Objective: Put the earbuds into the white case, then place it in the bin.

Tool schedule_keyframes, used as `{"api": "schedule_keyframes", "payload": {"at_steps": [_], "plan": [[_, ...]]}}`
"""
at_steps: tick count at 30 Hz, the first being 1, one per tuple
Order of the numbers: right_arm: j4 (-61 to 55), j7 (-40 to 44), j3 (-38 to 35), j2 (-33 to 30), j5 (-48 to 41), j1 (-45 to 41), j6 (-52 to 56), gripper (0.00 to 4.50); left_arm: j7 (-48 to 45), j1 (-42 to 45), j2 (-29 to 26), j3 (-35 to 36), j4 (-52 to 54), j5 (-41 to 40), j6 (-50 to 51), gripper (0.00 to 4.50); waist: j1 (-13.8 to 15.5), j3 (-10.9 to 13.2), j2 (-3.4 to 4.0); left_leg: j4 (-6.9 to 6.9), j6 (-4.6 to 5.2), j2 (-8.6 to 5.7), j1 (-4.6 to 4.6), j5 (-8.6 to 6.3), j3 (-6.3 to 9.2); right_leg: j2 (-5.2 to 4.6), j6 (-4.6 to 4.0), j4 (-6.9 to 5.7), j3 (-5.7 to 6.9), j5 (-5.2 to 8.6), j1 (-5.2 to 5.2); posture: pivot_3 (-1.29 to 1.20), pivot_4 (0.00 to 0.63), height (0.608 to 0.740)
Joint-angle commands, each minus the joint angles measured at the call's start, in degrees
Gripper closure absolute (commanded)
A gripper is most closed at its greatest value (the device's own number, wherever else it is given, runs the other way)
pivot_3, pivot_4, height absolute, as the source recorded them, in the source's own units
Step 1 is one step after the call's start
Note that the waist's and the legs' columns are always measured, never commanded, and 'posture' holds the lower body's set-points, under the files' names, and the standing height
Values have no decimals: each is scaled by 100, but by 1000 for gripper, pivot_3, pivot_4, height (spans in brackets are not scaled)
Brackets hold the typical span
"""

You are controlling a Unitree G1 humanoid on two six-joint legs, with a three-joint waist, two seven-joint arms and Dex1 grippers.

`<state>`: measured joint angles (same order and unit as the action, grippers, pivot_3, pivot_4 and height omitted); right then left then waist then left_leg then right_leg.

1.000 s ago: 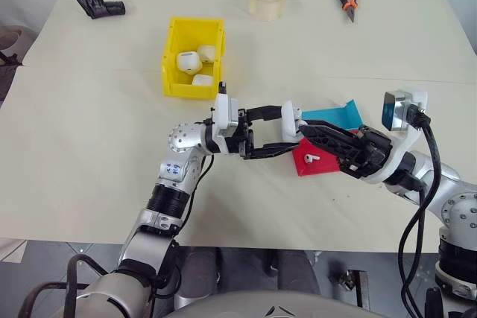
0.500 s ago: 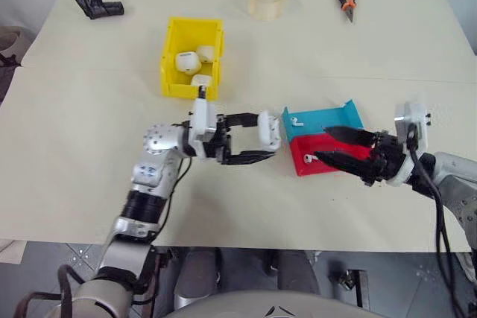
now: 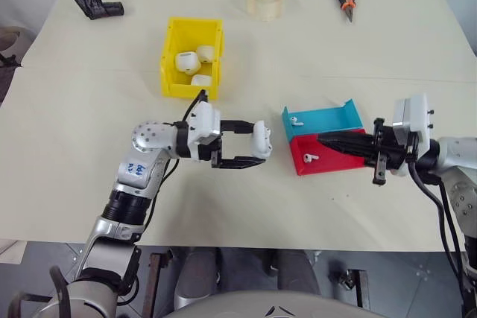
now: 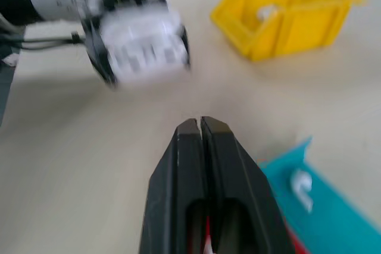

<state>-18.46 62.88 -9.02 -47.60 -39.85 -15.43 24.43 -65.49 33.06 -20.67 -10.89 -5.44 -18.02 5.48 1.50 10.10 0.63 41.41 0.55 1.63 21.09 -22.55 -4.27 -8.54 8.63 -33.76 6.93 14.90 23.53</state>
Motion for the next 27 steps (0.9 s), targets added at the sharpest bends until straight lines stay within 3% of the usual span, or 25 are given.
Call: {"api": "schedule_keyframes", "payload": {"at_steps": [1, 7, 14, 27], "plan": [[-348, -232, 194, 162, -250, -504, 356, 4484, 311, 395, 90, -258, -154, 530, -152, 1721, 1, 0, 0, 0, 0, 0, 0, 0, 0, 0, 0, 0, 0, 0, 0, 0, 150, 740], [-559, -405, 917, 407, -182, -1266, 924, 4484, 465, 785, 119, -623, -451, 1142, -253, 1721, -9, 0, 0, -3, 0, -1, 3, 0, -1, 0, 0, 2, 3, 0, 2, 0, 150, 740], [-536, -508, 1411, 392, 317, -1346, 1018, 4484, 474, 771, 116, -658, -259, 1214, -43, 1721, -5, 0, 0, -2, 0, -1, 5, 0, 0, 0, 0, 1, 4, 0, 2, 0, 150, 740], [449, -100, 663, 91, 777, -339, 384, 4484, 256, 70, -60, 110, 468, 182, 27, 1721, -5, 1, -1, -3, 0, 0, 5, 0, 0, -1, 0, 1, 3, 0, 3, 0, 150, 740]]}}
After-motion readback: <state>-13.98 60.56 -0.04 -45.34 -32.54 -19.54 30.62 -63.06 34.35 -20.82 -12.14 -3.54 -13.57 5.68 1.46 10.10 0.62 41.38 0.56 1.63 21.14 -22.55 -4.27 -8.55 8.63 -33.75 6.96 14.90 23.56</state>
